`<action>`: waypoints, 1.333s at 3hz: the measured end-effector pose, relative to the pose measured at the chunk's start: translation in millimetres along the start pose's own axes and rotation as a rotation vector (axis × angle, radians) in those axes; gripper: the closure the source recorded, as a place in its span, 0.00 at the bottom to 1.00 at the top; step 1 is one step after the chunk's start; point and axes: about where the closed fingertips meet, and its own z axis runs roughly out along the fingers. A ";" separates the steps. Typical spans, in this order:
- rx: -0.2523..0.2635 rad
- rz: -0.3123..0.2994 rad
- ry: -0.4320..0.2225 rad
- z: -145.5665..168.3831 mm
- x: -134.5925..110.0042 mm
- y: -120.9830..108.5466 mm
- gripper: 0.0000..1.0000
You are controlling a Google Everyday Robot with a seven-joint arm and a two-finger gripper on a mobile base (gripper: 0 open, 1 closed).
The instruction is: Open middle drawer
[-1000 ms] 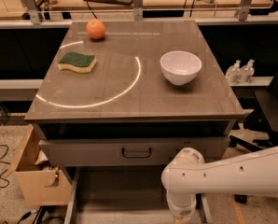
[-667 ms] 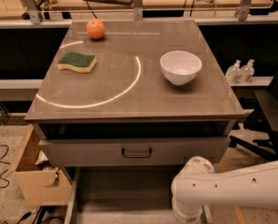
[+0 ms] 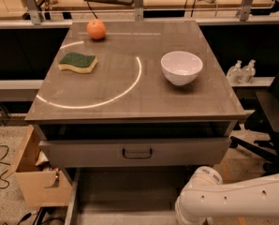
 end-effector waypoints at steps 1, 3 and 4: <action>-0.023 0.008 -0.007 9.7 -0.4 7.5 1.00; -0.094 0.012 0.023 7.4 -1.6 27.8 1.00; -0.173 0.011 0.043 11.5 -3.2 48.2 1.00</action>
Offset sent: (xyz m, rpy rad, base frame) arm -0.0426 -0.0035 -0.0139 -0.0694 0.1603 -0.0163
